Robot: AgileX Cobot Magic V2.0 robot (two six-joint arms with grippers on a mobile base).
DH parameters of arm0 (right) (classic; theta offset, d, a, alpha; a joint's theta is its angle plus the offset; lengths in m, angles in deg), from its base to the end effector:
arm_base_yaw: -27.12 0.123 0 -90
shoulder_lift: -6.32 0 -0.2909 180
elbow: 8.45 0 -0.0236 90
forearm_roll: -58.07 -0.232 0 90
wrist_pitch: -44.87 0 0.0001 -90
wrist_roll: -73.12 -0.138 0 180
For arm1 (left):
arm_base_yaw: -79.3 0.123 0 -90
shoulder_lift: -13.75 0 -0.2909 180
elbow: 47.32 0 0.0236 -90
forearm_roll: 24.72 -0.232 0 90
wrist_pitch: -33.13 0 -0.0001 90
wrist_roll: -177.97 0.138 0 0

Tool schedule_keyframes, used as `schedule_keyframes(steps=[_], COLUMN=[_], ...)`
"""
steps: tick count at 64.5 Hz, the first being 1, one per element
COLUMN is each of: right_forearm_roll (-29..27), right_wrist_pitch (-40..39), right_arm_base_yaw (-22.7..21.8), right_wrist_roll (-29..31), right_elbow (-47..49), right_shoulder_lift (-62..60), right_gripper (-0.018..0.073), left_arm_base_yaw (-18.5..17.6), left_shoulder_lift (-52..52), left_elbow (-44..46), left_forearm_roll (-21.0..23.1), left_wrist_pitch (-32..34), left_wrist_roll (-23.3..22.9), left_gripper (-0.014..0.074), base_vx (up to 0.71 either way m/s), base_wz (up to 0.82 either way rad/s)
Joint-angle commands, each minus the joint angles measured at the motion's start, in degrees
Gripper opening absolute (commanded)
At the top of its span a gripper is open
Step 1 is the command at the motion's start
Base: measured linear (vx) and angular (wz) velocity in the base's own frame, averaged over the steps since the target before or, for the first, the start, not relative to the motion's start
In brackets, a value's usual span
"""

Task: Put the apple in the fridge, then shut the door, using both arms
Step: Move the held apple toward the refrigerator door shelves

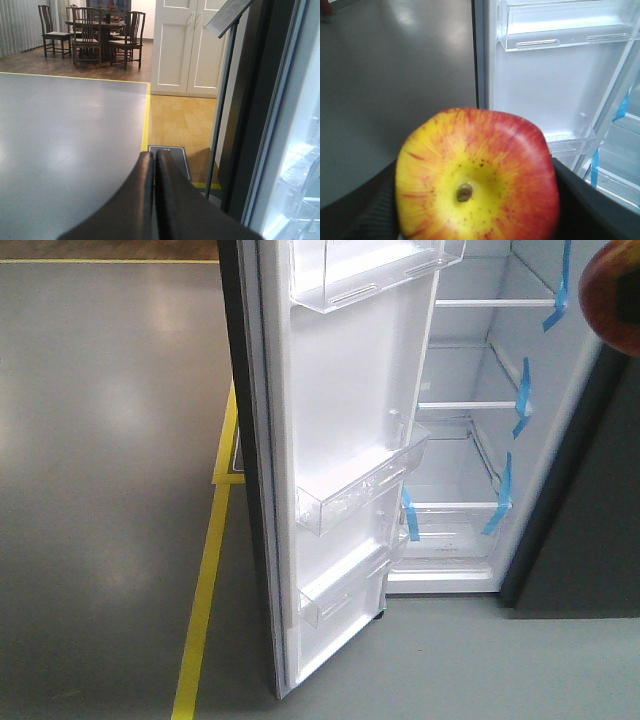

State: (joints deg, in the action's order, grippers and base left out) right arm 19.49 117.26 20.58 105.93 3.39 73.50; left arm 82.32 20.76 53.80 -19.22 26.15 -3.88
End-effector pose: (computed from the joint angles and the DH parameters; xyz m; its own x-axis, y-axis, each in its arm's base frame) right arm 0.1657 0.0636 0.4816 -0.3816 -0.2230 -0.8970 -0.5593 0.8283 0.0320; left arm 0.0788 0.0025 0.1917 -0.0438 -0.1297 -0.9906 -0.0470 0.9907 -0.1276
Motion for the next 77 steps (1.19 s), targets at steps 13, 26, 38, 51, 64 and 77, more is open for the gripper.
schedule_keyframes(steps=[13,26,38,51,64,77], right_forearm_roll=[-2.69,-2.69,-2.69,-2.69,-2.69,-2.69], right_wrist_pitch=[-3.62,-3.62,-3.62,-3.62,-3.62,-3.62], right_arm_base_yaw=[-0.09,-0.09,-0.09,-0.09,-0.09,-0.09], right_wrist_roll=[0.12,0.12,0.12,0.12,0.12,0.12], right_elbow=[1.75,1.75,1.75,1.75,1.75,1.75], right_shoulder_lift=[-0.48,-0.48,-0.48,-0.48,-0.48,-0.48], right_gripper=[-0.0006,-0.0006,-0.0006,-0.0006,-0.0006,-0.0006], left_arm_base_yaw=[-0.38,-0.38,-0.38,-0.38,-0.38,-0.38], left_shoulder_lift=[-0.8,-0.8,-0.8,-0.8,-0.8,-0.8], left_elbow=[-1.59,-1.59,-1.59,-1.59,-1.59,-1.59], left_forearm_roll=[0.19,0.19,0.19,0.19,0.19,0.19], left_wrist_pitch=[3.88,3.88,3.88,3.88,3.88,3.88], left_wrist_roll=[-0.5,-0.5,-0.5,-0.5,-0.5,-0.5], left_gripper=[-0.0006,-0.0006,-0.0006,-0.0006,-0.0006,-0.0006], base_vx=[0.1,0.1,0.09,0.08,0.07,0.06], base_wz=[0.01,0.02,0.02,0.01,0.01,0.0])
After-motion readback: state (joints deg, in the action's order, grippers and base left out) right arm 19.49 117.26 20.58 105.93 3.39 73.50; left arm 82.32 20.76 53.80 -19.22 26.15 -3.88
